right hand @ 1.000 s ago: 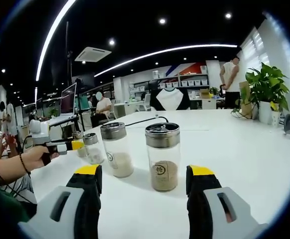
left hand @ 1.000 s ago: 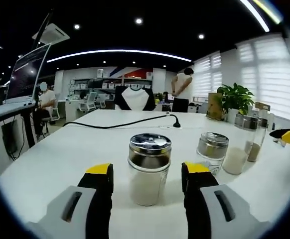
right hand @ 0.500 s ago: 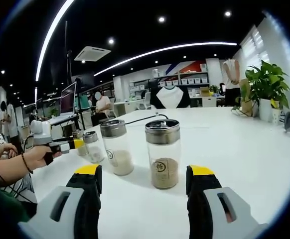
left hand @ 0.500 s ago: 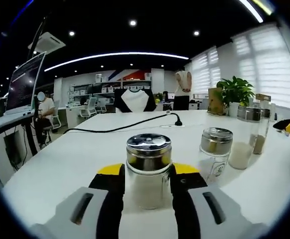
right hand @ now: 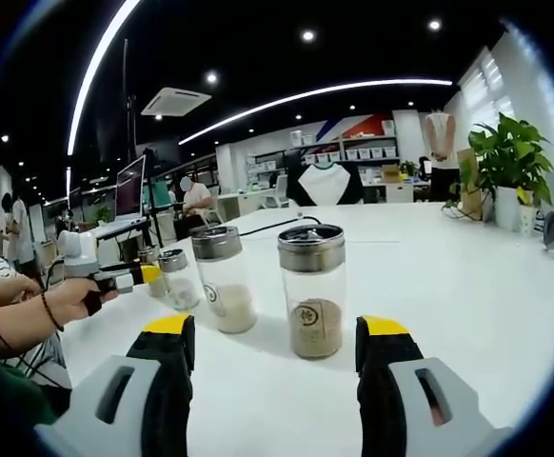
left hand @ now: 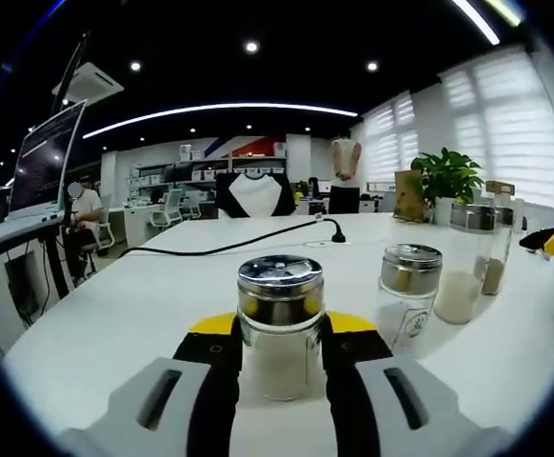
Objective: Rotate the seasoning bottle until the label or dispensing opening points toward the visible target arrow and the bottle remains upright within the marked orientation range
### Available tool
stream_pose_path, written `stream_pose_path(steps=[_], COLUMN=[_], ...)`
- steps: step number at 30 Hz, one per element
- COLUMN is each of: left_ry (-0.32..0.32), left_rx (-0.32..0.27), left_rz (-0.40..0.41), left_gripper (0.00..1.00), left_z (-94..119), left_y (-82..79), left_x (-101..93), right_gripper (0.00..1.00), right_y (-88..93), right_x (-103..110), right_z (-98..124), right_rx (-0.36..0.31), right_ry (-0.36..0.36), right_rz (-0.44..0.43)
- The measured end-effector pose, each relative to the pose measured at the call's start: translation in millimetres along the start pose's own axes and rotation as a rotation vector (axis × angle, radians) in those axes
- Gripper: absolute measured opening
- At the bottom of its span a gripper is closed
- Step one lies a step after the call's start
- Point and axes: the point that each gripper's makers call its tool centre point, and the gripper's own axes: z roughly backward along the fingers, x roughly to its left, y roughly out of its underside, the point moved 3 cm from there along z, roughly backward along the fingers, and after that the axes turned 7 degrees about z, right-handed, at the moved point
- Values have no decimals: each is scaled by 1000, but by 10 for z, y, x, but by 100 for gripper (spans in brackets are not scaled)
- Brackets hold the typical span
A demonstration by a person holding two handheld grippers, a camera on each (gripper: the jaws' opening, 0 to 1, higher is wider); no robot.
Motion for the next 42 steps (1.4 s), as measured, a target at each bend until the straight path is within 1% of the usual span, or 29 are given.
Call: stream_pose_path(steps=[13, 24, 28, 31, 35, 36, 42], left_ry=[21, 65, 107, 126, 163, 180, 239], left_rx=[-4, 1, 4, 9, 11, 13, 22], left_rz=[-3, -11, -15, -18, -20, -22, -22], left_gripper=[34, 34, 34, 34, 34, 34, 34], left_z=[-38, -41, -36, -37, -40, -40, -50], left_y=[22, 32, 34, 33, 34, 35, 36], left_x=[31, 42, 50, 50, 59, 51, 73], right_gripper=[69, 70, 70, 70, 70, 70, 71], right_y=[32, 34, 52, 52, 39, 38, 38], right_x=[13, 32, 31, 8, 12, 10, -5], right_z=[-12, -15, -12, -17, -22, -23, -22], right_rx=[8, 5, 9, 10, 6, 5, 4], right_ry=[-1, -6, -8, 1, -3, -1, 6], right_rz=[-3, 0, 1, 4, 6, 8, 8])
